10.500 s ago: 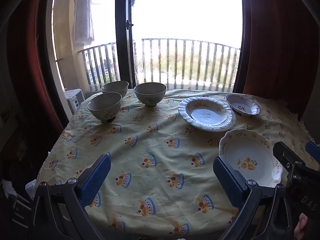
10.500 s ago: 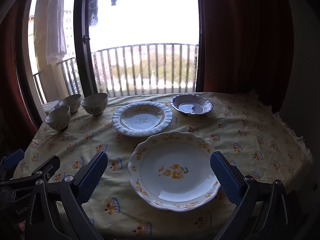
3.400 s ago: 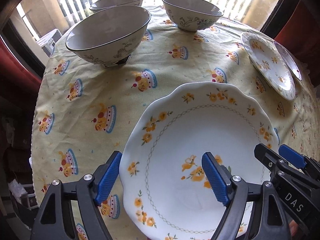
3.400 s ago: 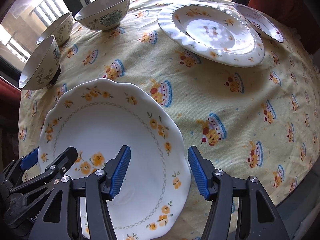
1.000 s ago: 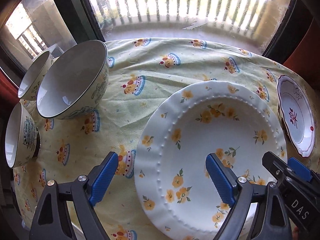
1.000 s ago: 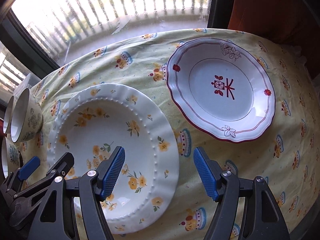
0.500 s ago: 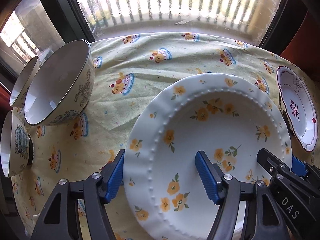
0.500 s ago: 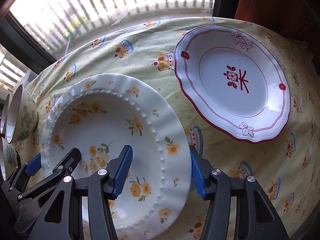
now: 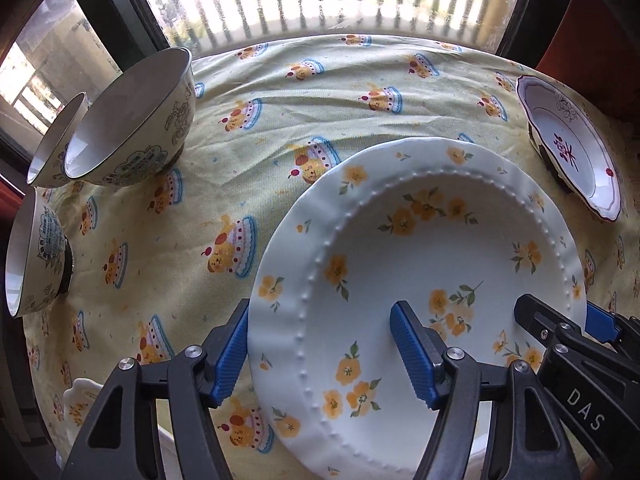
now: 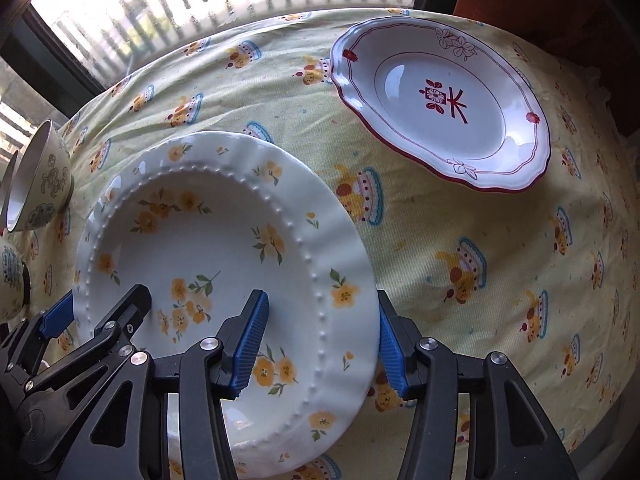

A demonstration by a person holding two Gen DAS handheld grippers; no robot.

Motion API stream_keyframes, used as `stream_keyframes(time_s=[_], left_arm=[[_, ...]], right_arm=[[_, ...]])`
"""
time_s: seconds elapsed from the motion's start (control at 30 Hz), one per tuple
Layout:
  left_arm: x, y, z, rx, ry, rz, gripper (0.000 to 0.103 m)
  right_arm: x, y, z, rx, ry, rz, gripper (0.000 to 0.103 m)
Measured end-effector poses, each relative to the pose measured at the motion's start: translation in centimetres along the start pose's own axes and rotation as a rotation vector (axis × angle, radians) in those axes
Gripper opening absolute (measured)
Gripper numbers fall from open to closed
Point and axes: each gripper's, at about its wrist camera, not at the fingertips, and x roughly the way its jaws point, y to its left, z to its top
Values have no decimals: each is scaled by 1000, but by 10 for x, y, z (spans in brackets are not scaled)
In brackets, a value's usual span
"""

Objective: Organize plates and bowls
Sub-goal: 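Lift the deep plate with both grippers and carry it over the flat plate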

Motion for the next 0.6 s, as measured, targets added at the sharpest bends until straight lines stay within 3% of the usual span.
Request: stream_keyframes(time_s=[0.33,0.47,0.6], left_arm=[[-10,-2,-38,19,83,-8,69],[-8,-3,-36,-17,81,1,70],[-5,-3,-29,-30,80,-6,70]], right_arm=[[-6,-10,-38,-20,61,15,56],[-3,-7,-38,-42,59,20,63],[-3,-9,-36,-50,46,24,63]])
